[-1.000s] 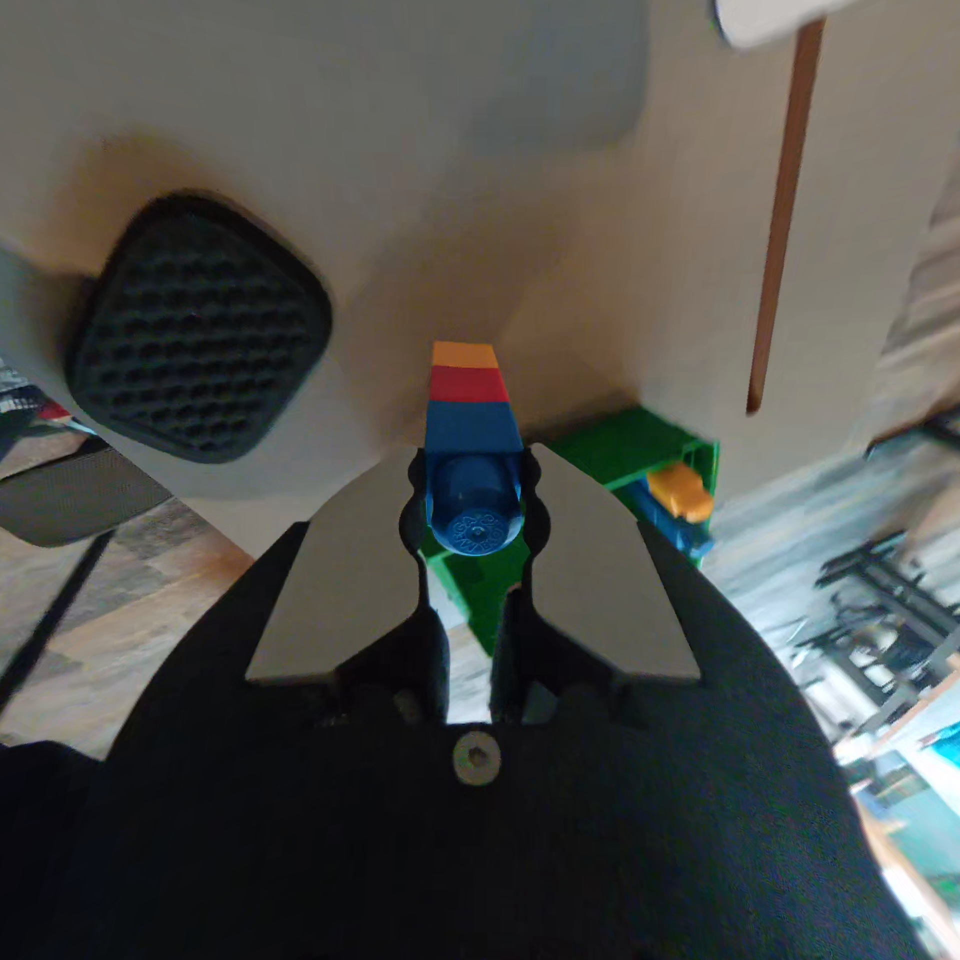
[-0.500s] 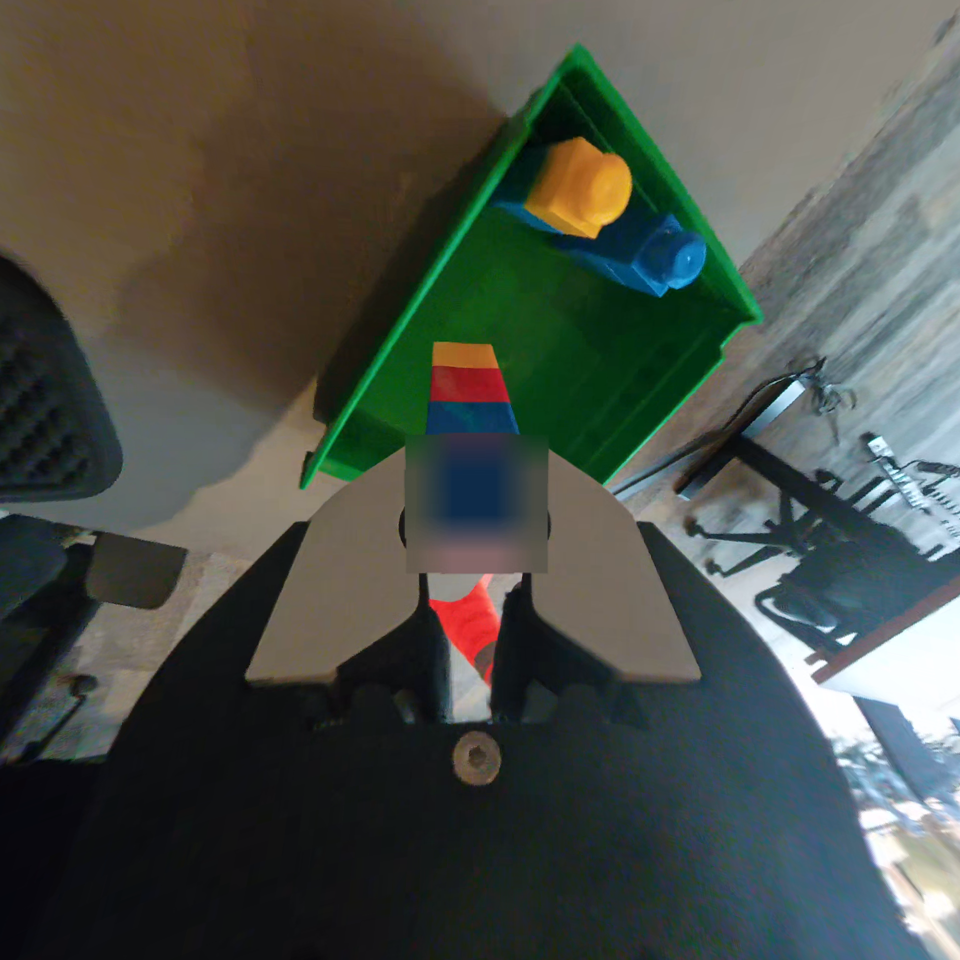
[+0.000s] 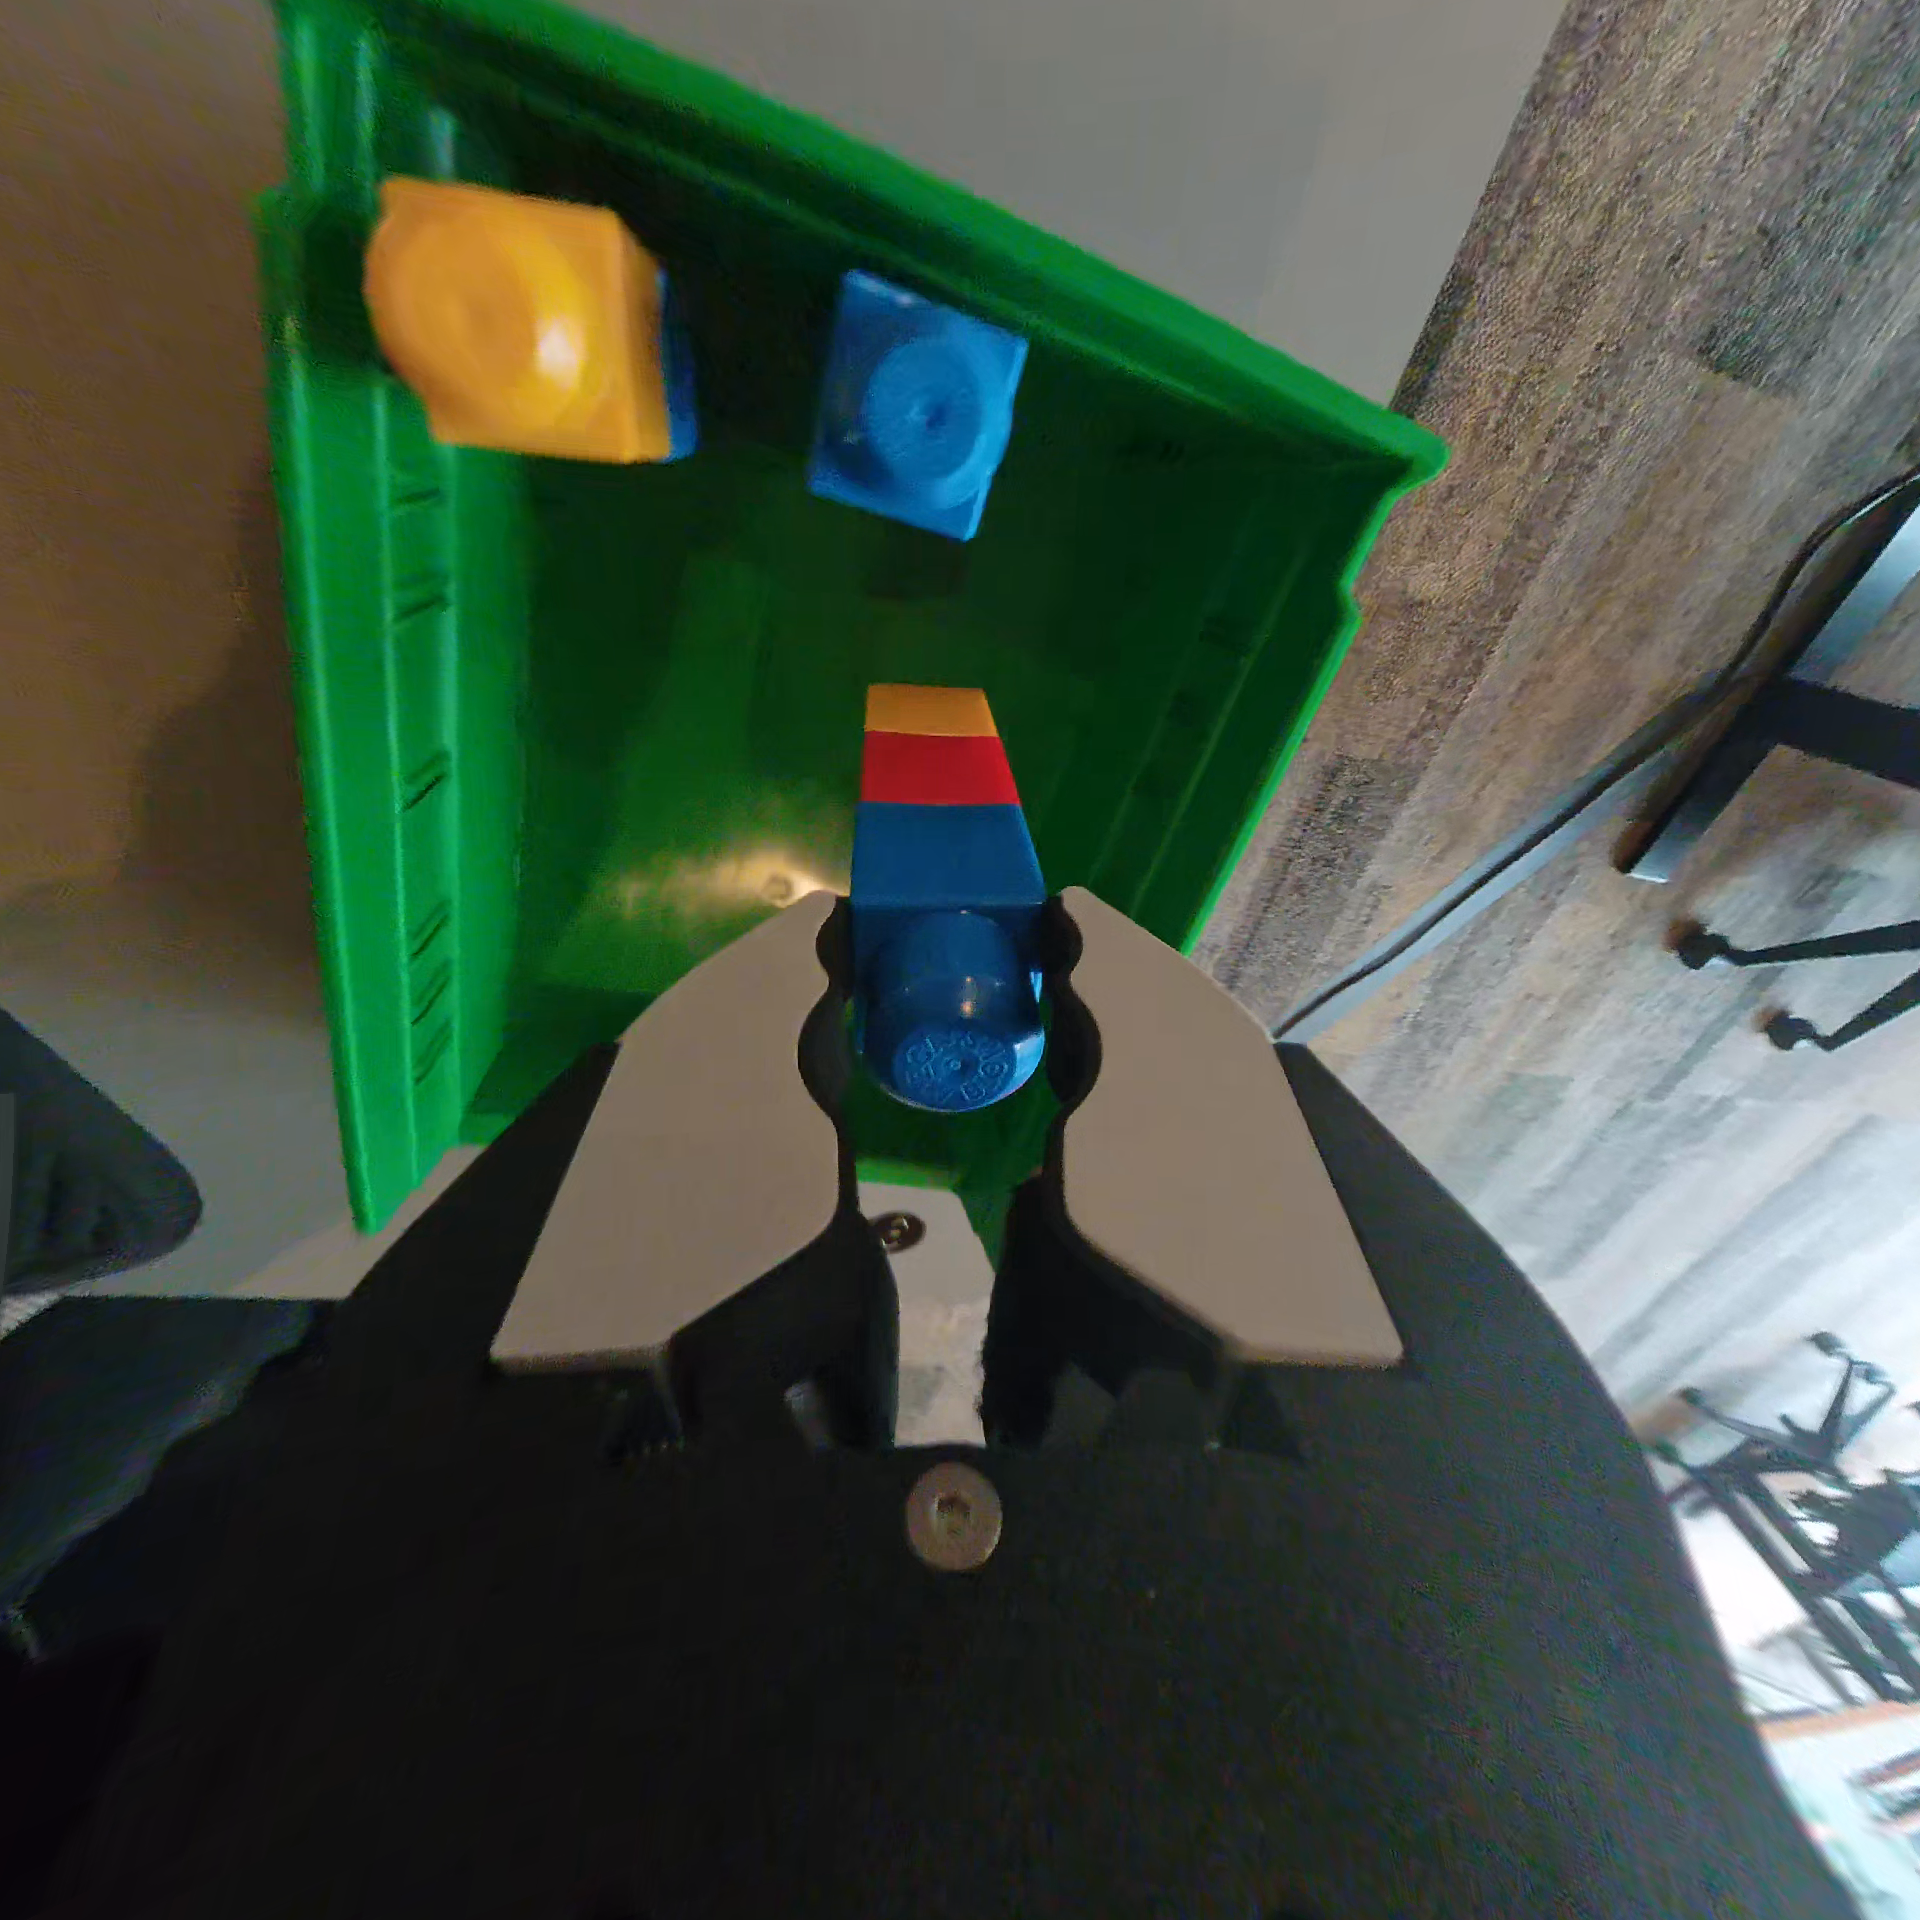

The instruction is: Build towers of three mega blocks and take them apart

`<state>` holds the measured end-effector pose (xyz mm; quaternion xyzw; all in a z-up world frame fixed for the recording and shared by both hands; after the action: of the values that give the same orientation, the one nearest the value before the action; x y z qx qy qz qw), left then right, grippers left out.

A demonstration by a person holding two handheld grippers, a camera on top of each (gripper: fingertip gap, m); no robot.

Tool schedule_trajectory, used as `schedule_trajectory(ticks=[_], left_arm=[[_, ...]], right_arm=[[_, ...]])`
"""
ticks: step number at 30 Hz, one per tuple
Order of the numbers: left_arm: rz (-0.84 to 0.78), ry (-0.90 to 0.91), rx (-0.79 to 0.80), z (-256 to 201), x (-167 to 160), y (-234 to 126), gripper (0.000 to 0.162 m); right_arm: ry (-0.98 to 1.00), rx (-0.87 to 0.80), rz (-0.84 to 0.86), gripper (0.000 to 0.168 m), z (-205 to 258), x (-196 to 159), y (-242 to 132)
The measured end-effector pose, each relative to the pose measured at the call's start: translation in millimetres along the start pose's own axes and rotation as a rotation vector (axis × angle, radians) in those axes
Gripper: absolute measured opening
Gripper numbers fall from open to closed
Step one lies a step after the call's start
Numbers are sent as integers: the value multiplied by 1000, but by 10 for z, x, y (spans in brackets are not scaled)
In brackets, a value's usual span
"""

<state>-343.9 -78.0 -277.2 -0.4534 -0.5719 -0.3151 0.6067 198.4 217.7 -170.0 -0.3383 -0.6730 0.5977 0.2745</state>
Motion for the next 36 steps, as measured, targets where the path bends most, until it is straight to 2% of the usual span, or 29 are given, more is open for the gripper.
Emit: schedule_trajectory(ticks=[16, 36], left_arm=[[-11, -16, -10, 10, 11, -12, 72], [-6, 0, -11, -5, 5, -4, 70]], right_arm=[[156, 9, 1, 35, -396, 335, 528], [174, -1, 7, 36, -450, 471, 630]])
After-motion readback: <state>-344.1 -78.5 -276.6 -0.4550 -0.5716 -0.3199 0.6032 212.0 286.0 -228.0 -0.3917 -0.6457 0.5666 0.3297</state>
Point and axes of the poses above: each gripper's, where its closed fingertips meet, y out along the fingers, x out of its top, z = x × y across the jaws, the point moved 4 cm from there along -y, back along the fingers, and after that the axes turned 8 degrees about -y, right-handed, at the moved point
